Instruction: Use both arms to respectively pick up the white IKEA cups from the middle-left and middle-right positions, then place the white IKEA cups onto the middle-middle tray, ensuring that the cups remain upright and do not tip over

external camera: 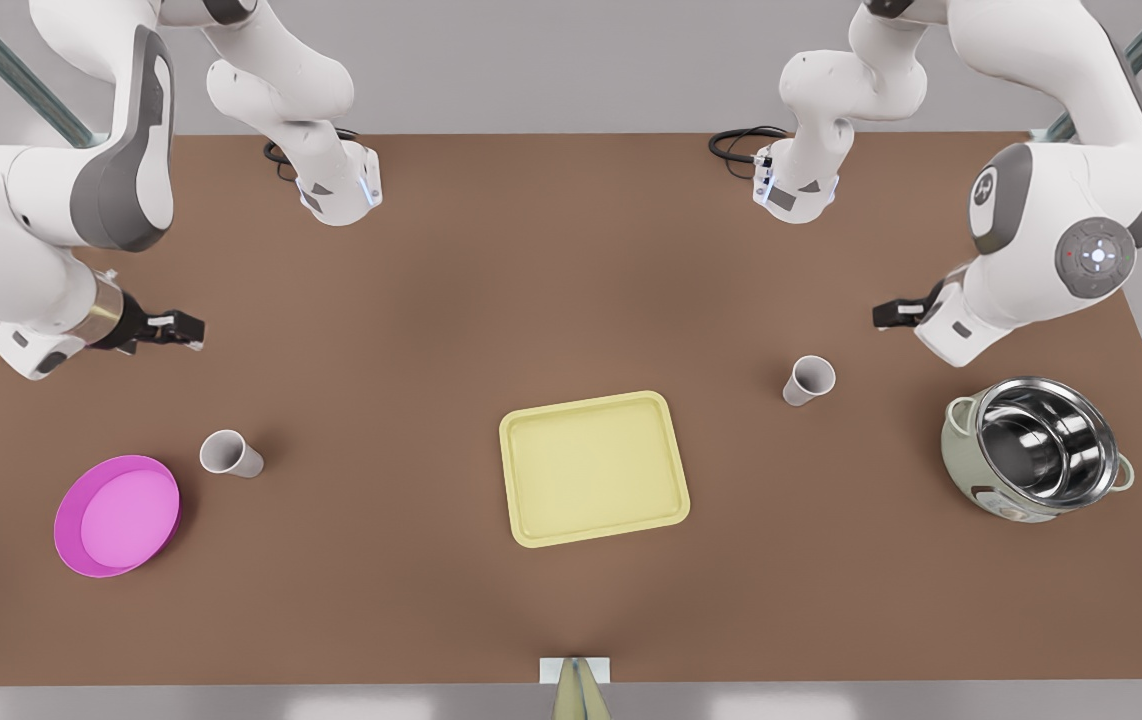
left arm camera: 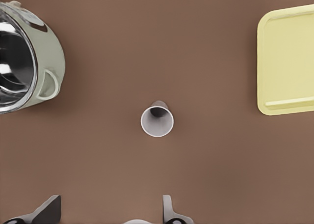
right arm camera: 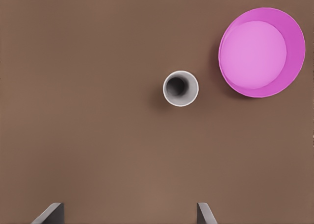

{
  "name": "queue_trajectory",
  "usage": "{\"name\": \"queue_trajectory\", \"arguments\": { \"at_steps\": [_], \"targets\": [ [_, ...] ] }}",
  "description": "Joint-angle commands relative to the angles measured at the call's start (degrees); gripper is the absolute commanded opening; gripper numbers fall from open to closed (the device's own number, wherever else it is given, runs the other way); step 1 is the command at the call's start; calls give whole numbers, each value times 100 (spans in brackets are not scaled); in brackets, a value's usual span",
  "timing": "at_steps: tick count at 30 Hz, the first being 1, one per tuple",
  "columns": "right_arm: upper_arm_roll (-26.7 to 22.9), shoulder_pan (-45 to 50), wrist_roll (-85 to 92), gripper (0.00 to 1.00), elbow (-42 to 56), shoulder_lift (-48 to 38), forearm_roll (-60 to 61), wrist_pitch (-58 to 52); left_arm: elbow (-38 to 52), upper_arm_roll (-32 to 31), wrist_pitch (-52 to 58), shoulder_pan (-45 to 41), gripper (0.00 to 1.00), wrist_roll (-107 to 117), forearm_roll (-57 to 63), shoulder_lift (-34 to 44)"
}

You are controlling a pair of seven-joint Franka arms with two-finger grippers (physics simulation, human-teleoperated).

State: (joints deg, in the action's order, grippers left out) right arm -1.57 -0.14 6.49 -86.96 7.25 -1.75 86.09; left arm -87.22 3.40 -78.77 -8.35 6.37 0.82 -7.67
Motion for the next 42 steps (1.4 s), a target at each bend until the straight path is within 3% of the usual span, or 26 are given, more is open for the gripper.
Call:
{"name": "queue_trajectory", "arguments": {
  "at_steps": [1, 3, 4, 7, 11, 15, 23, 28, 29, 30, 31, 32, 34, 39, 40, 42],
  "targets": [
    [-1, -4, 502, 100, -5, 13, -10, 452, -102, 3, -297, -26, 100, 321, 24, -7],
    [-1, 22, 493, 100, 100, 347, -133, 575, -252, 3, -323, -26, 100, 312, 24, -77],
    [-1, 5, 502, 100, 118, 488, -150, 707, -541, 3, -753, 106, 100, 312, 15, -279],
    [-10, -66, 485, 100, 284, 1006, -106, 953, -2315, 82, -3371, 88, 100, 312, -407, -332],
    [-10, -259, 493, 100, 653, 1972, -115, 1199, -3380, 91, -4567, 62, 100, 312, -433, -323],
    [-10, -601, 511, 100, 803, 2518, -89, 1630, -3926, 135, -5113, 97, 100, 312, -433, -350],
    [-10, -892, 511, 100, 663, 2940, -54, 2052, -3987, 135, -5324, 123, 100, 312, -556, -525],
    [8, -892, 458, 100, 118, 2940, 113, 3106, -4172, 135, -5324, 106, 100, 312, -556, -719],
    [-1, -883, 467, 100, 126, 2931, 131, 3106, -4163, 135, -5324, 106, 71, 321, -609, -719],
    [8, -883, 467, 100, 118, 2923, 122, 3185, -4154, 135, -5324, 106, 50, 312, -925, -719],
    [8, -883, 467, 100, 83, 2923, 122, 3203, -4154, 135, -5324, 88, 35, 312, -1083, -710],
    [8, -892, 476, 100, 30, 2914, 122, 3238, -4154, 135, -5315, 88, 28, 312, -1198, -710],
    [8, -909, 520, 100, -111, 2870, 131, 3282, -4154, 126, -5315, 44, 22, 321, -1207, -719],
    [25, -927, 696, 100, -480, 2553, 78, 3537, -3997, 82, -5000, -105, 21, 461, -1189, -473],
    [25, -927, 774, 100, -742, 2396, 104, 3808, -3620, 73, -4386, -123, 21, 584, -1189, -385],
    [25, -936, 775, 100, -1157, 2228, 122, 4214, -2608, -576, -3795, -123, 21, 1533, -1207, -622]
  ]
}}
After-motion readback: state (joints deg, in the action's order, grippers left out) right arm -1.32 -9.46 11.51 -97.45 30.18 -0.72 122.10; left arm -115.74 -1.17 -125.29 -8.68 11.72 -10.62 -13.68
